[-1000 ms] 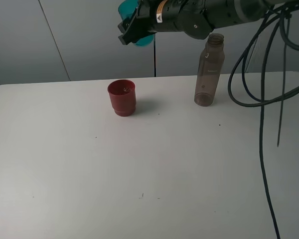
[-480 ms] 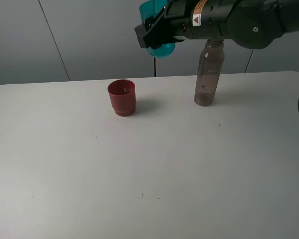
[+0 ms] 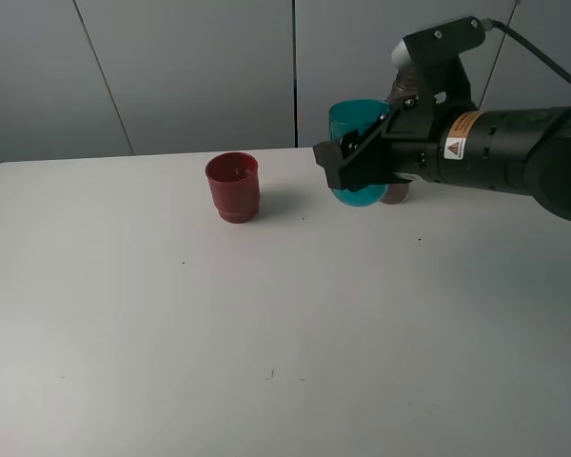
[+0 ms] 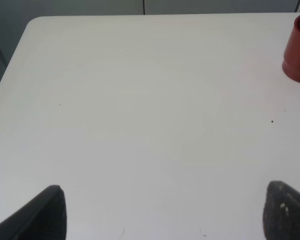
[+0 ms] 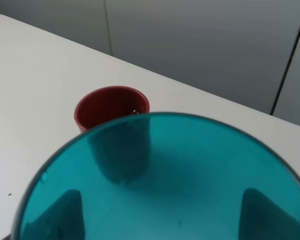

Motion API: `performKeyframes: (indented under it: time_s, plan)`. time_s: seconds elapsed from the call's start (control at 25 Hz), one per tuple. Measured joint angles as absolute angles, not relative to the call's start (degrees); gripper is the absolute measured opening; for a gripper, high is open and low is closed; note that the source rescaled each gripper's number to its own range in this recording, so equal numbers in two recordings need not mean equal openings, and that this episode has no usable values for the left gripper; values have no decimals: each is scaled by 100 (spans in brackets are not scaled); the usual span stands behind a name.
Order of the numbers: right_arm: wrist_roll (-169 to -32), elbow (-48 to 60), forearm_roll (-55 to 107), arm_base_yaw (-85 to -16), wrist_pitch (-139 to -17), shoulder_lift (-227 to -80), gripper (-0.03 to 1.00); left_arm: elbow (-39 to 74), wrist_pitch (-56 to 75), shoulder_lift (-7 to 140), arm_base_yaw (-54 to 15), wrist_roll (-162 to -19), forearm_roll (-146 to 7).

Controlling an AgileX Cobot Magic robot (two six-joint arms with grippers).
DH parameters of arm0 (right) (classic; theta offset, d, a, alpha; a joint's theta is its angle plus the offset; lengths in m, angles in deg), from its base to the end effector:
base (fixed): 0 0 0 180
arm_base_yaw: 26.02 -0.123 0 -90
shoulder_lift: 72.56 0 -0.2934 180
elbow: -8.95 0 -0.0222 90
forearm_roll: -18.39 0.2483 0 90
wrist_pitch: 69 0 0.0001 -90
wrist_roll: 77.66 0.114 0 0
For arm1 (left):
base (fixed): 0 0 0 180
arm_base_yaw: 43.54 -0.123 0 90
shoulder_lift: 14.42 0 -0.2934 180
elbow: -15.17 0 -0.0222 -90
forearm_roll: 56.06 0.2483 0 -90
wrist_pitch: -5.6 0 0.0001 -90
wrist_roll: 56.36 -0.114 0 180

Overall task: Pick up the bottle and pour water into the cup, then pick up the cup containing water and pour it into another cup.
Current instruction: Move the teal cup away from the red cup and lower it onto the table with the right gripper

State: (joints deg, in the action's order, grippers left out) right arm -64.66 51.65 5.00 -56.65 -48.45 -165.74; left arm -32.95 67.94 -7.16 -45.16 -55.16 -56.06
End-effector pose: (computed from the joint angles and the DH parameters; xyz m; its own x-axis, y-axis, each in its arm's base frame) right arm 0.2597 0.1645 0.2035 -0.3794 -0.2159 -0.8997 -0.5679 0.8220 0.0423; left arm 0.0015 0.0000 0.2663 -0.4643 -0.0341 -0.8850 -0.0380 0.9991 -0.0185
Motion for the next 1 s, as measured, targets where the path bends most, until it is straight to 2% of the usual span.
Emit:
performKeyframes:
  time_s: [0.32,0.72,1.0]
  plan:
    - [-6787,6023,749,-5095,-3326,-17197,8,-3295,6794,-716,-4516,-5541,-5606]
    - [-6852,6079,913,-4949,-1715,-18880,8,-3295,6794,-716,-4516,-5541,-5606]
    - [-7378,5960,1015,-4934,-781,-19651,8,-3295,6794,-716,-4516,-5541,-5606]
